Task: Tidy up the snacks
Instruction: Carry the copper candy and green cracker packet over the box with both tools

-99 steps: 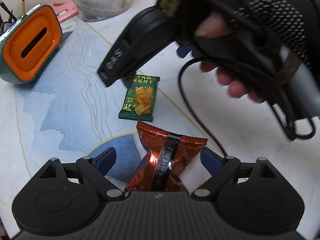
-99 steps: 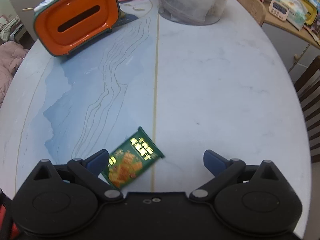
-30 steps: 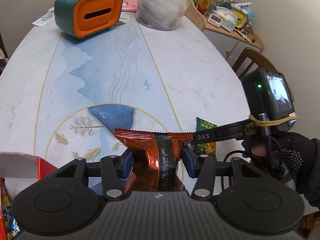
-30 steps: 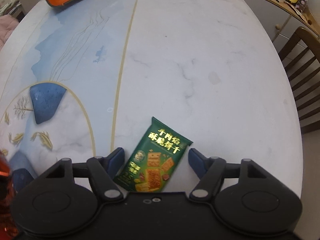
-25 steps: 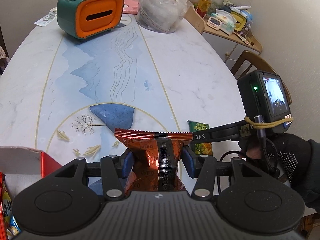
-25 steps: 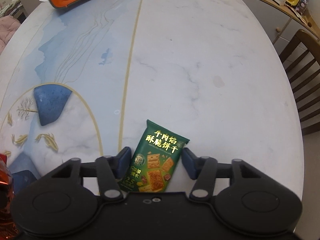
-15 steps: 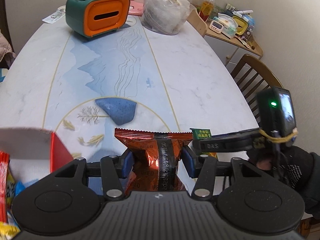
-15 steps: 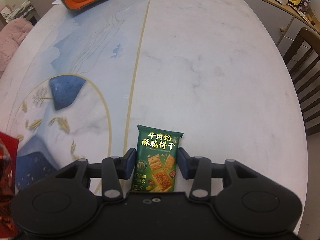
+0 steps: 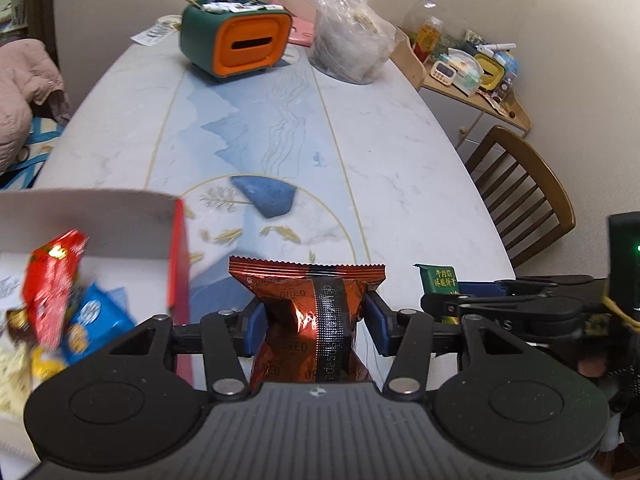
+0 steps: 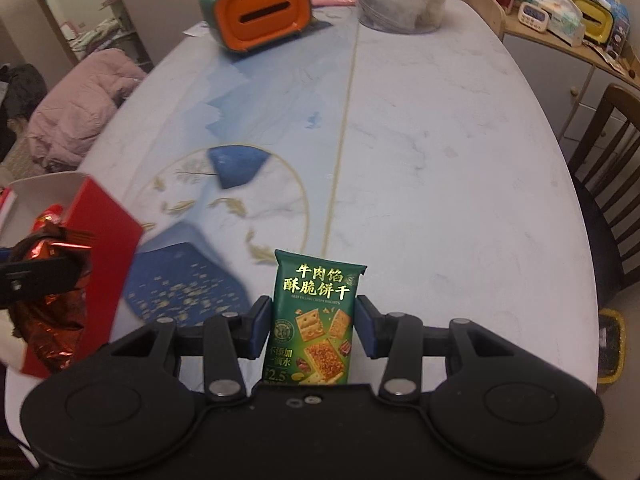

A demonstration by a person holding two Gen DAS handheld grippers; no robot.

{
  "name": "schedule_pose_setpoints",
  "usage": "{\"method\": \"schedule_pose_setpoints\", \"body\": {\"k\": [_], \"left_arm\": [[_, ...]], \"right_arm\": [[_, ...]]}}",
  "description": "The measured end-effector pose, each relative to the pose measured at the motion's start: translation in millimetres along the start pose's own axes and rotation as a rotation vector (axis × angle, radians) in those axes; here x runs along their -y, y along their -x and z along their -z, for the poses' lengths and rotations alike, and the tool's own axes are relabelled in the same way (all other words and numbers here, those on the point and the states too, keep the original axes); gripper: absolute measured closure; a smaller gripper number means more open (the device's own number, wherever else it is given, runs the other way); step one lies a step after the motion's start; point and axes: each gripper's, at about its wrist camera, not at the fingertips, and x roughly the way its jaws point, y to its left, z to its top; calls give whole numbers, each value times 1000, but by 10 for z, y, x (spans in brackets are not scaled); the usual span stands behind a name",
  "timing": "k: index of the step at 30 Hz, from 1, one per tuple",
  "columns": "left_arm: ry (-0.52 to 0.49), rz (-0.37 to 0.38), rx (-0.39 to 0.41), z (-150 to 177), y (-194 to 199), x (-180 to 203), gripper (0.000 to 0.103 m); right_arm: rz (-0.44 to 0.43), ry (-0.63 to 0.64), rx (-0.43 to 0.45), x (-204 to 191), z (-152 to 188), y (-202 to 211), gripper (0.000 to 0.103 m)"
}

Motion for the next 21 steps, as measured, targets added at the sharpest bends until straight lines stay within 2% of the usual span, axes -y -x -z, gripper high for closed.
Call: {"method": "schedule_pose_setpoints", "body": {"k": [10,21], "left_arm": [[30,-40,38,289,615,-286,53],[93,-143,99,431,1146,-1055,53]], "right_arm": [[-103,88,41,-700,195,452,60],[-162,162,69,-1532,215,533,60]]}}
